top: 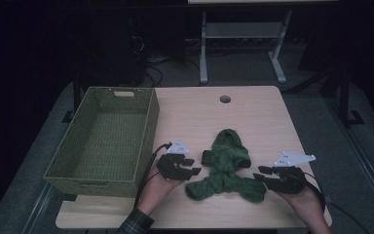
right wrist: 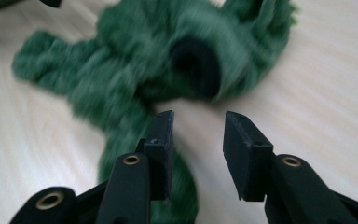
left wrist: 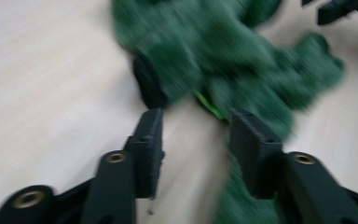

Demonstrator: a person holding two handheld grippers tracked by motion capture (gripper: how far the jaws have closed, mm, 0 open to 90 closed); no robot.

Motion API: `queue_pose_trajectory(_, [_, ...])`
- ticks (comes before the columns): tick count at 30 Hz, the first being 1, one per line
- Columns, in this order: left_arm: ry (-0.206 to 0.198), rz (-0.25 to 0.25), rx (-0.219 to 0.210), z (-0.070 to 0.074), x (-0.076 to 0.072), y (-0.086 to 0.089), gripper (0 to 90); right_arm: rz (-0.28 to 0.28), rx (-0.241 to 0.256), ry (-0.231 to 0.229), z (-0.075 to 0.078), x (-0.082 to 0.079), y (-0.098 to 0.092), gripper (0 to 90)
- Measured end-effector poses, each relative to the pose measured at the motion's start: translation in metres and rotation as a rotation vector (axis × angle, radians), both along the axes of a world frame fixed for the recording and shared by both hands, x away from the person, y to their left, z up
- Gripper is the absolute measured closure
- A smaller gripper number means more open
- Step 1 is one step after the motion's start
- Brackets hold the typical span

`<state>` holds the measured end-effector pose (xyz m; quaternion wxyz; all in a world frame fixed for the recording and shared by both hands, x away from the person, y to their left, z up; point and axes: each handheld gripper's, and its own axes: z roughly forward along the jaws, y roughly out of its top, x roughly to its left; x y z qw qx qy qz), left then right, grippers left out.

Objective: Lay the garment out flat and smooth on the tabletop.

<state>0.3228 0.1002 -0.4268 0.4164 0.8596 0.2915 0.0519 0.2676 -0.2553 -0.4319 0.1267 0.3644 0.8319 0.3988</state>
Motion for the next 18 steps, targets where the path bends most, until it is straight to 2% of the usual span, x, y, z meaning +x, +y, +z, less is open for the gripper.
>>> queue_pose_trajectory(1, [0.014, 0.016, -0.020, -0.002, 0.013, -0.003, 47.4, -0.004, 0.003, 0.002, 0.002, 0.009, 0.004, 61.2])
queue_pose_trajectory(2, [0.014, 0.016, -0.020, -0.002, 0.013, -0.003, 46.3, -0.004, 0.003, 0.002, 0.002, 0.009, 0.004, 61.2])
queue_pose_trajectory(4, [0.020, 0.016, -0.023, -0.007, 0.024, -0.007, 46.0, -0.006, -0.010, -0.001, 0.002, 0.017, 0.008, 61.2])
queue_pose_trajectory(5, [0.027, 0.013, -0.028, -0.010, 0.028, -0.009, 45.5, -0.007, -0.008, -0.001, 0.002, 0.024, 0.010, 61.6])
queue_pose_trajectory(6, [0.035, 0.005, -0.028, -0.012, 0.032, -0.010, 45.5, -0.007, -0.008, -0.001, 0.002, 0.024, 0.010, 61.6])
queue_pose_trajectory(7, [0.053, -0.008, -0.044, -0.018, 0.037, -0.015, 45.3, -0.002, -0.008, 0.001, 0.002, 0.029, 0.013, 63.1])
queue_pose_trajectory(9, [0.059, -0.022, -0.050, -0.020, 0.039, -0.018, 44.9, 0.002, -0.009, 0.006, 0.001, 0.032, 0.016, 63.8])
queue_pose_trajectory(10, [0.062, -0.036, -0.058, -0.023, 0.041, -0.021, 44.8, 0.004, -0.017, 0.010, -0.001, 0.034, 0.017, 66.1])
queue_pose_trajectory(11, [0.069, -0.045, -0.069, -0.025, 0.043, -0.024, 46.1, 0.009, -0.028, 0.007, -0.003, 0.038, 0.020, 72.2])
queue_pose_trajectory(12, [0.070, -0.051, -0.065, -0.026, 0.044, -0.027, 46.1, 0.009, -0.028, 0.007, -0.003, 0.038, 0.020, 72.2])
queue_pose_trajectory(14, [0.063, -0.056, -0.054, -0.029, 0.046, -0.032, 55.5, 0.010, -0.028, 0.000, -0.002, 0.041, 0.022, 78.1])
queue_pose_trajectory(16, [0.073, -0.077, -0.047, -0.030, 0.049, -0.035, 71.8, 0.005, -0.019, 0.000, 0.000, 0.044, 0.023, 81.2])
queue_pose_trajectory(18, [0.055, -0.089, -0.033, -0.029, 0.049, -0.037, 83.8, 0.004, -0.013, -0.003, 0.002, 0.046, 0.023, 82.2])
